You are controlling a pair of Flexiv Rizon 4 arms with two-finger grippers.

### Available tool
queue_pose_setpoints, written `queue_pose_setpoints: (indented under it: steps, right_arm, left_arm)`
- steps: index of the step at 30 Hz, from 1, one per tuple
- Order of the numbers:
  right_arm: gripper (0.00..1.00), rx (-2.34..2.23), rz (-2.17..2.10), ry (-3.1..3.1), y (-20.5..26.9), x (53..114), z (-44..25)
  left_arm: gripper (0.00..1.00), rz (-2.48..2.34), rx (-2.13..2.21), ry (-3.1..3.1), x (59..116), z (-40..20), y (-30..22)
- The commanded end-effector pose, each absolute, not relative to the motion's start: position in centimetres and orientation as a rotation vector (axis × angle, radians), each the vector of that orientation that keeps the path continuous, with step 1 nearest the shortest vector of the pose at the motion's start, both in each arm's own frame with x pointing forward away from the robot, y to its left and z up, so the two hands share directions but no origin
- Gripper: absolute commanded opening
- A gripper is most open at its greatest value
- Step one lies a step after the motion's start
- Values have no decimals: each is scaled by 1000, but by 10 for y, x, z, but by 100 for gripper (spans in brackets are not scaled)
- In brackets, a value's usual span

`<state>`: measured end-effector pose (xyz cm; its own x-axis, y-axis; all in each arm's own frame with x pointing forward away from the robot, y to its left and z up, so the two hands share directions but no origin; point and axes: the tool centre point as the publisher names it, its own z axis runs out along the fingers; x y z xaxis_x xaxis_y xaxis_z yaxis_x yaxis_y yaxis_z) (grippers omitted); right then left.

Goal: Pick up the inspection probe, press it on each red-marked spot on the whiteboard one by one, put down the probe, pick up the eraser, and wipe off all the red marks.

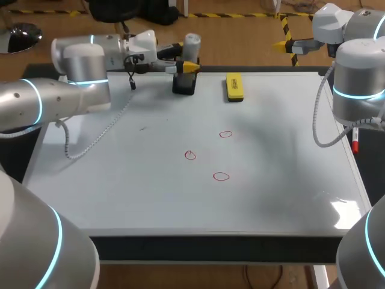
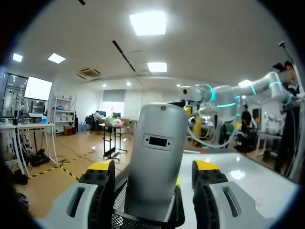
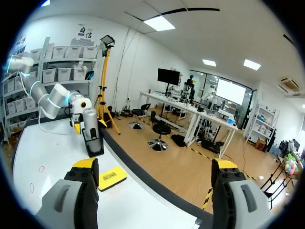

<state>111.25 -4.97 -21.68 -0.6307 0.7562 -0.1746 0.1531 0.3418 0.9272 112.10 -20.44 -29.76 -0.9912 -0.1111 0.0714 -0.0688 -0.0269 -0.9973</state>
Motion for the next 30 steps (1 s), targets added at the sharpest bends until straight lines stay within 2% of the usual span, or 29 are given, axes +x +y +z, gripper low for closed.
queue_pose_setpoints:
  steps: [1, 3, 7, 9, 10, 14, 16, 19, 21, 22, 23, 26, 28, 30]
  right_arm:
    - [100, 792, 1292, 2009, -50, 1113, -217]
    - [100, 792, 1292, 2009, -50, 1113, -217]
    - [100, 792, 1292, 2009, -50, 1113, -217]
    - [100, 792, 1292, 2009, -50, 1113, -217]
    - [100, 792, 1292, 2009, -50, 1113, -217]
    - [100, 792, 1292, 2009, -50, 1113, -217]
    - [100, 792, 1292, 2009, -50, 1113, -217]
    - [100, 792, 1292, 2009, -50, 1113, -217]
    - [100, 792, 1292, 2009, -50, 1113, -217]
    - [100, 792, 1292, 2009, -50, 1113, -217]
    - [100, 792, 1292, 2009, -50, 1113, -217]
    - [100, 792, 1292, 2009, -50, 1113, -217]
    - [100, 792, 1292, 2009, -50, 1113, -217]
    - [100, 792, 1292, 2009, -50, 1113, -217]
  left_arm:
    - [69, -2224, -202, 2177, 1124, -303, -206]
    - [66, -2220, -211, 2179, 1124, -304, -205]
    - [81, -2219, -221, 2169, 1124, -305, -202]
    - [82, -2215, -224, 2171, 1123, -305, -201]
    - [88, -2214, -225, 2170, 1122, -305, -200]
    - [91, -2207, -226, 2177, 1121, -304, -198]
    - [90, -2204, -226, 2179, 1120, -304, -197]
    - [79, -2197, -228, 2185, 1120, -304, -196]
    - [60, -2195, -230, 2185, 1120, -304, -195]
    - [59, -2195, -231, 2185, 1120, -304, -195]
    - [51, -2195, -231, 2185, 1120, -304, -195]
    - [52, -2194, -231, 2185, 1120, -304, -195]
    - [64, -2193, -230, 2187, 1120, -304, -196]
    - [67, -2191, -230, 2190, 1121, -304, -195]
